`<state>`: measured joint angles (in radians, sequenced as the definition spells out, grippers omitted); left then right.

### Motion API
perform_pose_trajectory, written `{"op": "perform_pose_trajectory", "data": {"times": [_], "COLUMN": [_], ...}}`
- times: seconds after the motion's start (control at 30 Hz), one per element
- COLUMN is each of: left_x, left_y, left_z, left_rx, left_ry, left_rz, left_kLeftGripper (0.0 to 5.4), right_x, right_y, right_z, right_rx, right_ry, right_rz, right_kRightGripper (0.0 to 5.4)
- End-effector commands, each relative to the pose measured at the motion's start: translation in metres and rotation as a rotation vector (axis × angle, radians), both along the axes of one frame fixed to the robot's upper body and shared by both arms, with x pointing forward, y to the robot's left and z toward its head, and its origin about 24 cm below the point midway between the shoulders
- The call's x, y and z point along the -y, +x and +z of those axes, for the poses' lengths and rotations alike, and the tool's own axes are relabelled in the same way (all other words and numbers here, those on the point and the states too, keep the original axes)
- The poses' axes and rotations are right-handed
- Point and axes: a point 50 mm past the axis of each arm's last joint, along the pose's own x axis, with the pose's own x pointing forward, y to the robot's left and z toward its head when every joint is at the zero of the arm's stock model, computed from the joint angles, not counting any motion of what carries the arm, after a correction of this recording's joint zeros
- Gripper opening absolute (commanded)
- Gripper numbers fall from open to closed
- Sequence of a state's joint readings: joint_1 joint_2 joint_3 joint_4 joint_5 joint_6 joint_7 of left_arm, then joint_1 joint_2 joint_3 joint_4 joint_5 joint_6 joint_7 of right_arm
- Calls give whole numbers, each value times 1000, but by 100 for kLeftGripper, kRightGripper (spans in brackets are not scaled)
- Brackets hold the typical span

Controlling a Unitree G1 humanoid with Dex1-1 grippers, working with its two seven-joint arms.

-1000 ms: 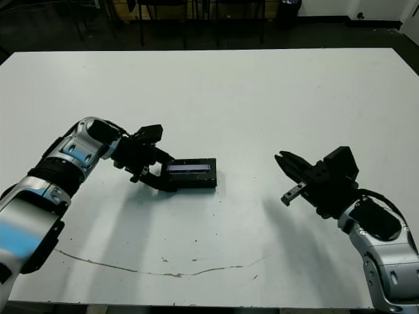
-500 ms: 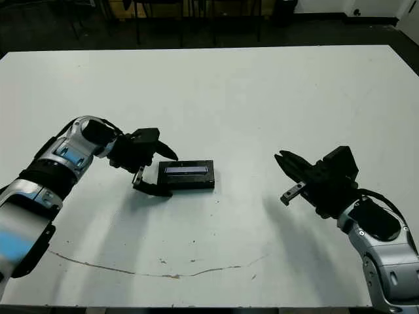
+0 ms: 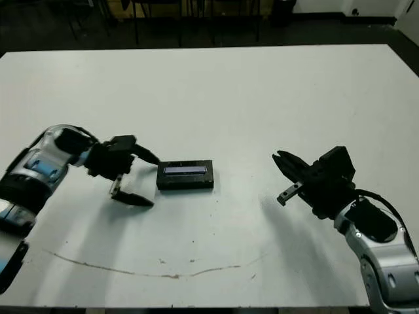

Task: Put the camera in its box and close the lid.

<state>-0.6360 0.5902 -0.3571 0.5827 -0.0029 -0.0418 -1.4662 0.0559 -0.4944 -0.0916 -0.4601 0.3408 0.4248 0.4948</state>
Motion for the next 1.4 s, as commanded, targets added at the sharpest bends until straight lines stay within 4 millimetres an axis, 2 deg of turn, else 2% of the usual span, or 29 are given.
{"op": "perform_pose_trajectory", "data": {"times": [0.03, 0.17, 0.27, 0.37, 0.47, 0.57, 0.67, 0.8, 1.0, 1.2, 1.4], "left_x": [-35, -48, -40, -19, 13, 47, 83, 121, 150, 154, 142], "left_y": [-19, -31, -41, -50, -56, -61, -66, -67, -64, -63, -67], "left_z": [-7, 13, 26, 33, 41, 48, 47, 34, 1, -36, -64], "left_rx": [-1, 175, 389, 560, 640, 606, 517, 422, 305, 221, 154], "left_ry": [63, -15, -109, -317, -530, -697, -761, -744, -599, -419, -262], "left_rz": [134, 391, 662, 907, 971, 980, 956, 945, 992, 1066, 1130], "left_kLeftGripper": [539, 539, 530, 495, 437, 380, 321, 245, 128, 9, 1], "right_x": [-2, -5, -7, -9, -11, -15, -20, -23, -21, -19, -16], "right_y": [-3, -4, -3, -3, -2, 0, 1, 0, -1, -2, -2], "right_z": [-6, -6, -7, -8, -9, -11, -12, -12, -14, -15, -15], "right_rx": [-45, -46, -57, -64, -54, -54, -51, -45, -47, -42, -47], "right_ry": [-7, -22, -6, -2, 1, 26, 41, 37, 54, 54, 67], "right_rz": [-25, -32, -41, -51, -65, -82, -93, -94, -109, -105, -95], "right_kRightGripper": [0, 0, 0, 0, 0, 0, 0, 0, 0, 0, 0]}}
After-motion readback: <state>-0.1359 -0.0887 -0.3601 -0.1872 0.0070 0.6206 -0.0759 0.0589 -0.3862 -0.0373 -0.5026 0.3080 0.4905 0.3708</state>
